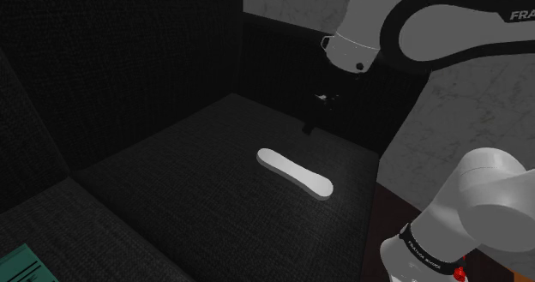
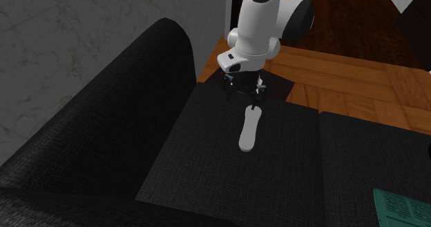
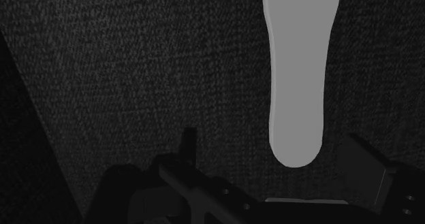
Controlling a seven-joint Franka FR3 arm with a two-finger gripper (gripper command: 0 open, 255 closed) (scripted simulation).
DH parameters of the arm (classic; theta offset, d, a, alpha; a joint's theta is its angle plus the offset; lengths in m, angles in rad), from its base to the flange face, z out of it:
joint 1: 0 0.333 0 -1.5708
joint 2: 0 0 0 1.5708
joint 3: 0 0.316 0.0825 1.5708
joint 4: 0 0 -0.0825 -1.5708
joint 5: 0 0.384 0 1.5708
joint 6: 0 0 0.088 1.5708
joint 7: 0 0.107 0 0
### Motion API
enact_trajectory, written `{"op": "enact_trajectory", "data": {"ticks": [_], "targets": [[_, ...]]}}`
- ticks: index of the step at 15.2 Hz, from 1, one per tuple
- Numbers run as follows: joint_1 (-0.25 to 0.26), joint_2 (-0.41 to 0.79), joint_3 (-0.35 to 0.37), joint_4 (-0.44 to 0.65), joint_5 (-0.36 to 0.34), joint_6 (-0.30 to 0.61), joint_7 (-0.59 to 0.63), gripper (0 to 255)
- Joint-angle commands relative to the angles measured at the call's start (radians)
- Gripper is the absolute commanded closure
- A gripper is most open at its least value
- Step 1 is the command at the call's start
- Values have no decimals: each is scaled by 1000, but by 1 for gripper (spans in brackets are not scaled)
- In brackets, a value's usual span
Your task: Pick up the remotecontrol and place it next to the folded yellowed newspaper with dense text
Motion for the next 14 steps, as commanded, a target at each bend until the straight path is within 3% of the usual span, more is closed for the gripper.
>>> {"op": "enact_trajectory", "data": {"ticks": [1,7,14], "targets": [[16,31,27,-21,7,36,7,0],[64,151,118,-76,29,163,41,0],[59,216,136,-128,30,280,46,0]]}}
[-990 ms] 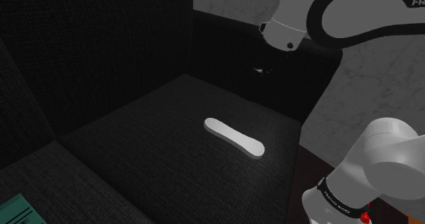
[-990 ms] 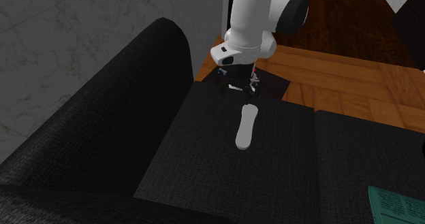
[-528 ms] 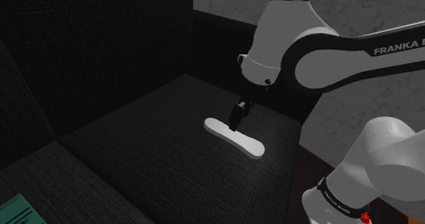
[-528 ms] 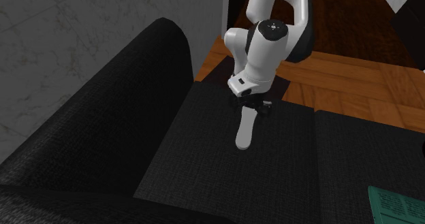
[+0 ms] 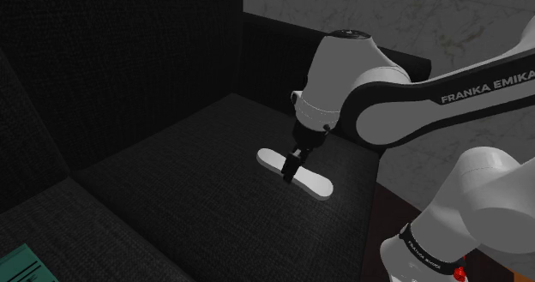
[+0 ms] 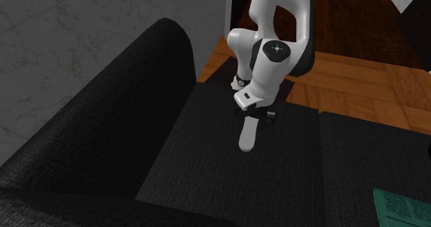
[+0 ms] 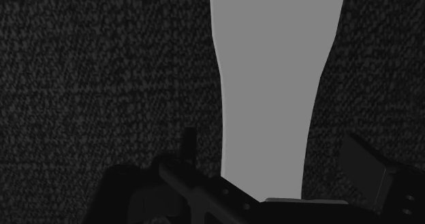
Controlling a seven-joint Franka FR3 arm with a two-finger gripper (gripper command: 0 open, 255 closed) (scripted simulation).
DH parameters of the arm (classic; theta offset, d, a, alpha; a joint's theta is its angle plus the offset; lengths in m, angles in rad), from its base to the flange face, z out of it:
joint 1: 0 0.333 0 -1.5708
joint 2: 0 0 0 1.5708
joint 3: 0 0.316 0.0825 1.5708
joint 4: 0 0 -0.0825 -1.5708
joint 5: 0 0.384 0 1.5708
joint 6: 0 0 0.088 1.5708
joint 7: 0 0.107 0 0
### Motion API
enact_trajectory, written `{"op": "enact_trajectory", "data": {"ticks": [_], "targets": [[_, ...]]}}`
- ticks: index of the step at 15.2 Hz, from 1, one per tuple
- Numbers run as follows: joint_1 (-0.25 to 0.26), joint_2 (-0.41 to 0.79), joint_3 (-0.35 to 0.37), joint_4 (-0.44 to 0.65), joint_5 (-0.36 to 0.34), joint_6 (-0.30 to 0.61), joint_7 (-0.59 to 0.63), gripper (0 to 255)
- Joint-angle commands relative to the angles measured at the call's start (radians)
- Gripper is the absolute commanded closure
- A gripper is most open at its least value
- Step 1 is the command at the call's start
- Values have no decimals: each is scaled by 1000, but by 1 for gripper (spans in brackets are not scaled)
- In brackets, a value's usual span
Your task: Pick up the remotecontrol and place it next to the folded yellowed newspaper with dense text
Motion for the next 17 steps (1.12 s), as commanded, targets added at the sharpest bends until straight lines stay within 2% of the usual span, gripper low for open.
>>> {"op": "enact_trajectory", "data": {"ticks": [1,8,9,17], "targets": [[-3,17,3,-9,-2,26,-1,0],[-3,17,3,-9,-2,26,-1,0],[-3,17,3,-9,-2,26,-1,255],[-3,17,3,-9,-2,26,-1,255]]}}
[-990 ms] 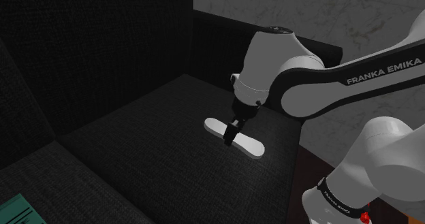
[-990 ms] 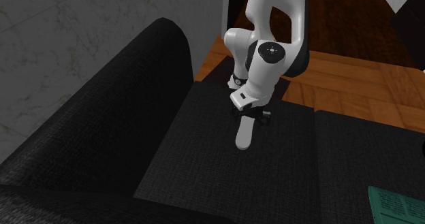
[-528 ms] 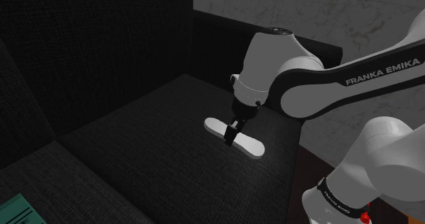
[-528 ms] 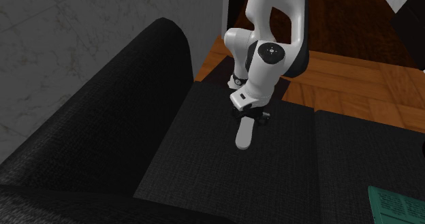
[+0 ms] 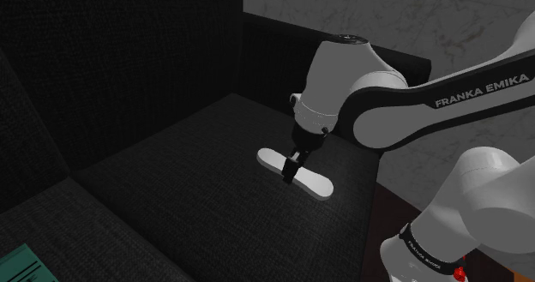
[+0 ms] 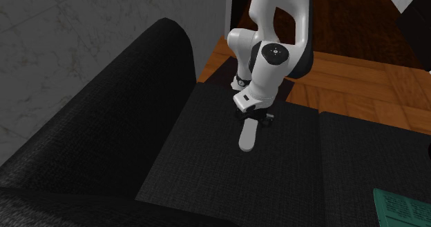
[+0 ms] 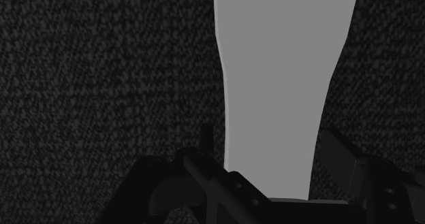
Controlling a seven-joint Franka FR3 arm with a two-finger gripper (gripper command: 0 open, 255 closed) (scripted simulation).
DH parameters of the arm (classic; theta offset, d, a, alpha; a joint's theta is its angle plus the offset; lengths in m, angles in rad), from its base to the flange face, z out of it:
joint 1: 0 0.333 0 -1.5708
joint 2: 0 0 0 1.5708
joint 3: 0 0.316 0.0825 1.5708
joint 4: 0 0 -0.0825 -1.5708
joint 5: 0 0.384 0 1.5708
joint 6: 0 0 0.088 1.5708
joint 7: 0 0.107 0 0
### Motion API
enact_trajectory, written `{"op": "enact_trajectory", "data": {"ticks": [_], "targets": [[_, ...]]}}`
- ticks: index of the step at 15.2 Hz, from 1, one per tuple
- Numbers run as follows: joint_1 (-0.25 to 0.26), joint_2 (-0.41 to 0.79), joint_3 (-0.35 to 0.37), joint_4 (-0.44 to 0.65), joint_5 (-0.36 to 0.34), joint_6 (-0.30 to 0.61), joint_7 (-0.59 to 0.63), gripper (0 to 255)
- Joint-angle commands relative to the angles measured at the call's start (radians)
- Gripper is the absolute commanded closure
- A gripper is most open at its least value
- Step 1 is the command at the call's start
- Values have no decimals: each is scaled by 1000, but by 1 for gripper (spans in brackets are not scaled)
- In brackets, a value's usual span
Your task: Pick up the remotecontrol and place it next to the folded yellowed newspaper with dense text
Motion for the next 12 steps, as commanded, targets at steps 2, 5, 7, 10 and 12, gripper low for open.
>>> {"op": "enact_trajectory", "data": {"ticks": [2,5,7,10,12], "targets": [[1,-10,-3,7,0,-17,-1,255],[2,-37,-11,31,-1,-67,-3,255],[2,-53,-16,47,-2,-100,-5,255],[2,-75,-23,74,-5,-148,-6,255],[2,-87,-28,93,-6,-179,-7,255]]}}
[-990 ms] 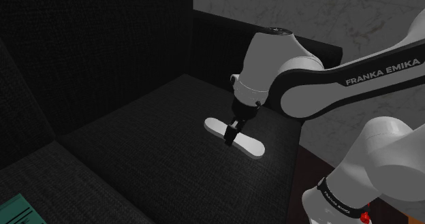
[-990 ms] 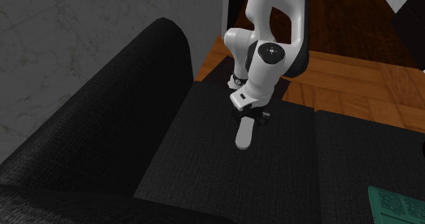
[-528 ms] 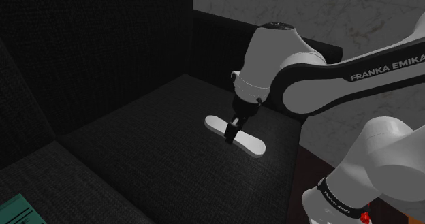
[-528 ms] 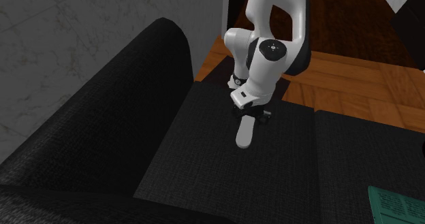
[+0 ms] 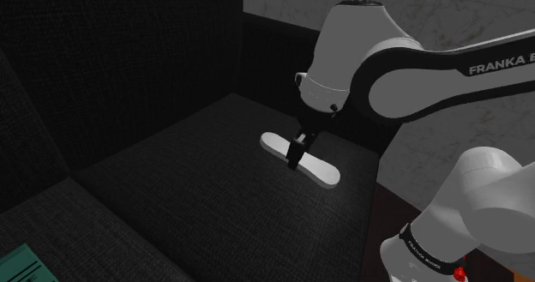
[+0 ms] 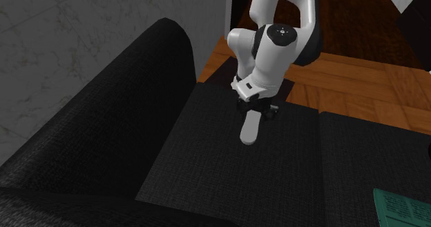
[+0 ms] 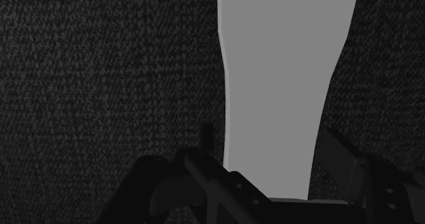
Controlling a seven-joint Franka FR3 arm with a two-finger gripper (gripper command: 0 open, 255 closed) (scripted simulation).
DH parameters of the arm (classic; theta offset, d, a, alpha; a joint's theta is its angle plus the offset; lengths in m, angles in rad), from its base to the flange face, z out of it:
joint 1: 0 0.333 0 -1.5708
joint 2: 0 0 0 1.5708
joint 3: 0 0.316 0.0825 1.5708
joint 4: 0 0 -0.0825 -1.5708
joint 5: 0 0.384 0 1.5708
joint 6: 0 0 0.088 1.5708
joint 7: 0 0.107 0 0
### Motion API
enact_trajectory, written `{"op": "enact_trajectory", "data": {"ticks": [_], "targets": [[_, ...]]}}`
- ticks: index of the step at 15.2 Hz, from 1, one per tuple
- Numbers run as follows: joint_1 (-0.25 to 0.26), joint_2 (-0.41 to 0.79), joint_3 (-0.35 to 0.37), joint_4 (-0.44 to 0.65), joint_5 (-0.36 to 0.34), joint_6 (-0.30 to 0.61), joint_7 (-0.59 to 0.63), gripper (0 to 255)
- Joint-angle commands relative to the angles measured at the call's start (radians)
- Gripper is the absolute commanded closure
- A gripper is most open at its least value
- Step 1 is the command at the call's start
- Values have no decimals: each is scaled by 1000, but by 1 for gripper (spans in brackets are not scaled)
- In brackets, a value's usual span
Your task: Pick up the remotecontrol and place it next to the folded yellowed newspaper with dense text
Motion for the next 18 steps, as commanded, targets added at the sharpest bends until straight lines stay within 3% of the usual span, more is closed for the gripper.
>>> {"op": "enact_trajectory", "data": {"ticks": [1,10,18], "targets": [[-1,-12,-6,21,-3,-33,-2,255],[-4,-48,-24,110,-12,-158,-4,255],[31,119,147,274,4,-140,204,255]]}}
